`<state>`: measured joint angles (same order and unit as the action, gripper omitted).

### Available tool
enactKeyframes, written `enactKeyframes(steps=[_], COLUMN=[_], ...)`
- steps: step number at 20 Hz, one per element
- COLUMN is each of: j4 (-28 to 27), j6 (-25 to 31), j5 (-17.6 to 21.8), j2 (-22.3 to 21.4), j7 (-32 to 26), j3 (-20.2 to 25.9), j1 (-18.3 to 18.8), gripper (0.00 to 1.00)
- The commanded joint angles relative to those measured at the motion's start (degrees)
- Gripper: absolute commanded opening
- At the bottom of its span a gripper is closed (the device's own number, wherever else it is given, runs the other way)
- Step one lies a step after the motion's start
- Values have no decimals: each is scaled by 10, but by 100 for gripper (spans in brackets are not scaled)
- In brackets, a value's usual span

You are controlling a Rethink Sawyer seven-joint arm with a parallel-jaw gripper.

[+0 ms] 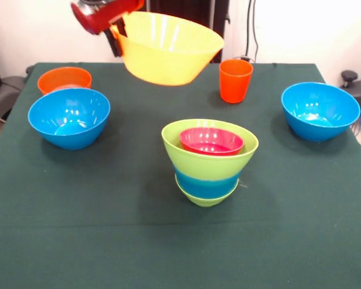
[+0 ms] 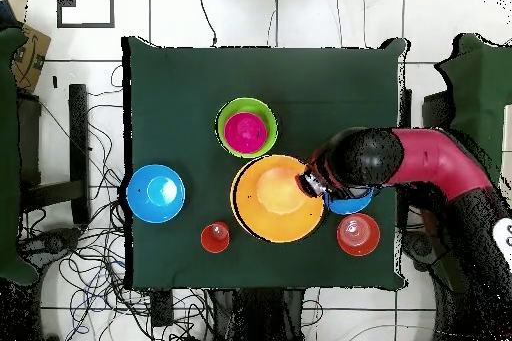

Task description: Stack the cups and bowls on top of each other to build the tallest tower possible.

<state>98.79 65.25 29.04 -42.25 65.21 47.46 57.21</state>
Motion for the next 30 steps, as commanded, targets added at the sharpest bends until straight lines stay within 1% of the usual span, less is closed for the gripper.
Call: enactKeyframes(steps=[1, 5, 7, 8, 10, 13, 18, 26, 30], j4=[28, 38, 41, 45, 49, 42, 33, 26, 24], j6=[6, -15, -37, -51, -81, -105, -125, -174, -183], j5=[-56, -86, -101, -99, -111, -110, -114, -100, -100], j2=[-36, -49, -50, -46, -48, -43, -45, -37, -38], j7=[-99, -82, -65, -54, -20, 9, 32, 78, 82], j3=[65, 97, 112, 113, 121, 113, 97, 57, 41], j1=[40, 70, 81, 80, 79, 61, 41, -5, -18], gripper=[0, 0, 0, 0, 0, 0, 0, 0, 0])
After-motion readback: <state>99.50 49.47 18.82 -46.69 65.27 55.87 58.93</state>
